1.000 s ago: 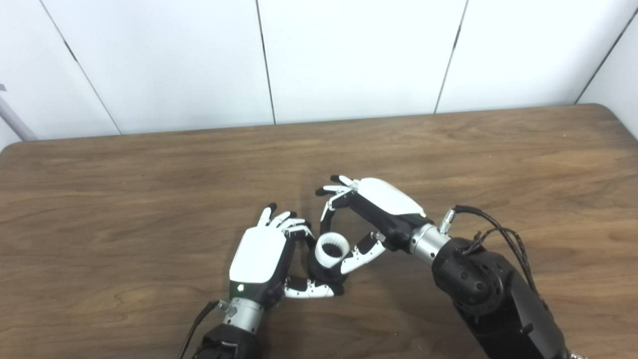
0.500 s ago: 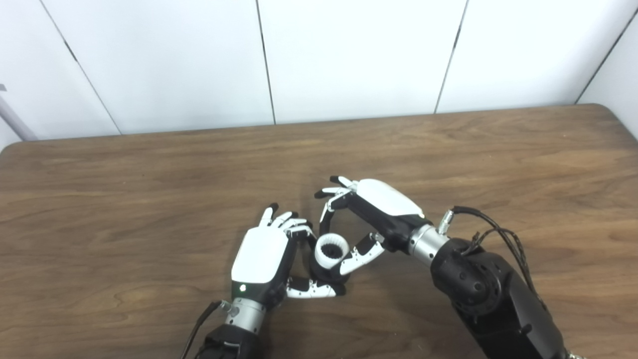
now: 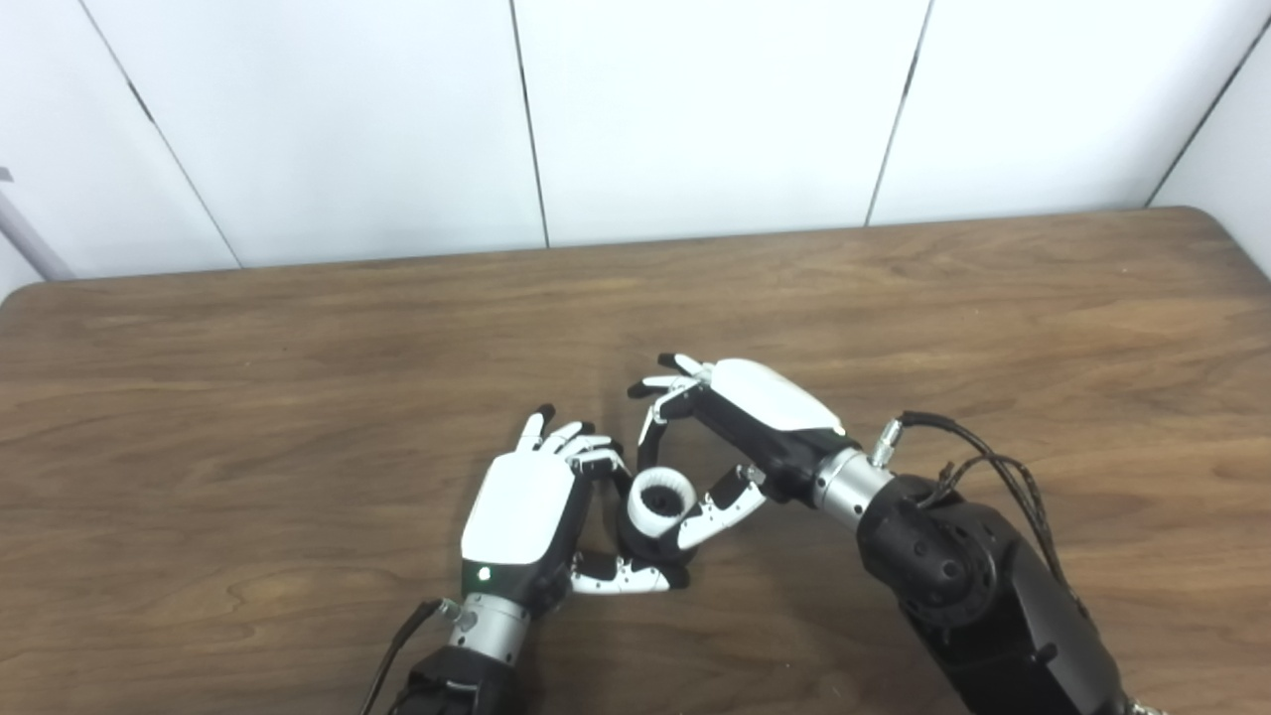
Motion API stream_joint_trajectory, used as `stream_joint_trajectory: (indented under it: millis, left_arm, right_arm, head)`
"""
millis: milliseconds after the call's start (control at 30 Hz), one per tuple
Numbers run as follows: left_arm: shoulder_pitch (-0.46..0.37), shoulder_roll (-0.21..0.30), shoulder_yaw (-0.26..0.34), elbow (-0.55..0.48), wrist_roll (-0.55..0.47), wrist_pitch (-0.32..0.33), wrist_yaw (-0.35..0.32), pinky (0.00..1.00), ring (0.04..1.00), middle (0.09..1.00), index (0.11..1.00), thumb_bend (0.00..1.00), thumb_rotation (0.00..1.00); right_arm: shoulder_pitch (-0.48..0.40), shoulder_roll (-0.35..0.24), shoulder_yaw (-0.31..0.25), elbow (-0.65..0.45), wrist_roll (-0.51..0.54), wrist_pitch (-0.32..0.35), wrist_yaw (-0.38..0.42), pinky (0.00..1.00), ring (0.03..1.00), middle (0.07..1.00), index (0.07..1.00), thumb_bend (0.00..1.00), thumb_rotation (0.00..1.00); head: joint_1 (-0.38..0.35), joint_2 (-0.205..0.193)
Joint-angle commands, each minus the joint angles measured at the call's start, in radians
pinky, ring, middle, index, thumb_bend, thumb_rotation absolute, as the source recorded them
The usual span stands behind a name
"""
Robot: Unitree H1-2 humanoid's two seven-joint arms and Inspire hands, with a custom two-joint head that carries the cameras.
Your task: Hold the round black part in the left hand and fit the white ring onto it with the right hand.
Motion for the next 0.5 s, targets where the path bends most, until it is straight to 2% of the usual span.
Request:
stream_joint_trajectory:
  millis: [0,467]
  left_arm:
    - [-0.010,-0.007,-0.001,-0.017,0.006,-0.004,0.010,1.00,0.863,0.755,0.485,0.52,0.06]
    - [-0.019,-0.010,0.000,-0.013,0.011,-0.001,0.007,1.00,0.870,0.760,0.485,0.52,0.06]
  right_arm:
    - [-0.021,-0.005,-0.014,-0.013,-0.005,-0.030,-0.027,1.00,0.998,0.878,0.484,0.52,0.13]
    - [-0.017,-0.007,-0.017,0.009,-0.010,-0.065,-0.040,1.00,0.991,0.871,0.488,0.52,0.14]
  head:
    - [0.001,0.000]
    - [-0.002,-0.004]
